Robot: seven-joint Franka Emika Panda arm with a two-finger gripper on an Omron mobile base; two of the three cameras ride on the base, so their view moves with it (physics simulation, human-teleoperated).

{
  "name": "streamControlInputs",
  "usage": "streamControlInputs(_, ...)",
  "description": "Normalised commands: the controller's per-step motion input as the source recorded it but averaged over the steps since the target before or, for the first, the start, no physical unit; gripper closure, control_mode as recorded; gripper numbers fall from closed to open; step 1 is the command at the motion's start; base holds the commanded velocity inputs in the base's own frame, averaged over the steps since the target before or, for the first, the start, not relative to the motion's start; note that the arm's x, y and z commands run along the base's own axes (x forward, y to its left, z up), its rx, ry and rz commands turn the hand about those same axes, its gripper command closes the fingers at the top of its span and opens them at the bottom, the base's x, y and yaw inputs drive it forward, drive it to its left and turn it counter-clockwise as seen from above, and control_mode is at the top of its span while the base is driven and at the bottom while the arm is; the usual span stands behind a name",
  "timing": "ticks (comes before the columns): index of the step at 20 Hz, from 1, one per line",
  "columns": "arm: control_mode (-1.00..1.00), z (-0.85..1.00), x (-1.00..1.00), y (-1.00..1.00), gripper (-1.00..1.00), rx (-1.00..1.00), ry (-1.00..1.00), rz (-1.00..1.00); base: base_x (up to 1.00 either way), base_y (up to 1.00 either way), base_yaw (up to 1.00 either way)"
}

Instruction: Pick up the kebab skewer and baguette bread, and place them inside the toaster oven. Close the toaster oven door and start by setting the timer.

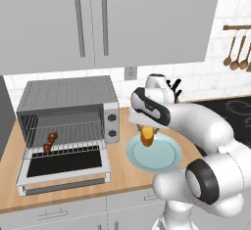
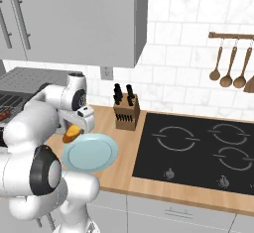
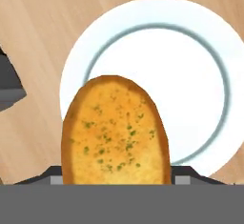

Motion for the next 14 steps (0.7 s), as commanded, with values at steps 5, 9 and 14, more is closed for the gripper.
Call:
streamControlInputs(5,-1.00,0.38,-0.07,1.00,1.00,0.04,0.00,-0.06,0.00,0.00,0.00)
streamControlInputs(9,-1.00,0.24,0.00,1.00,1.00,0.03,0.00,-0.07,0.00,0.00,0.00)
streamControlInputs(14,-1.00,0.13,0.02,1.00,1.00,0.03,0.00,-0.05,0.00,0.00,0.00)
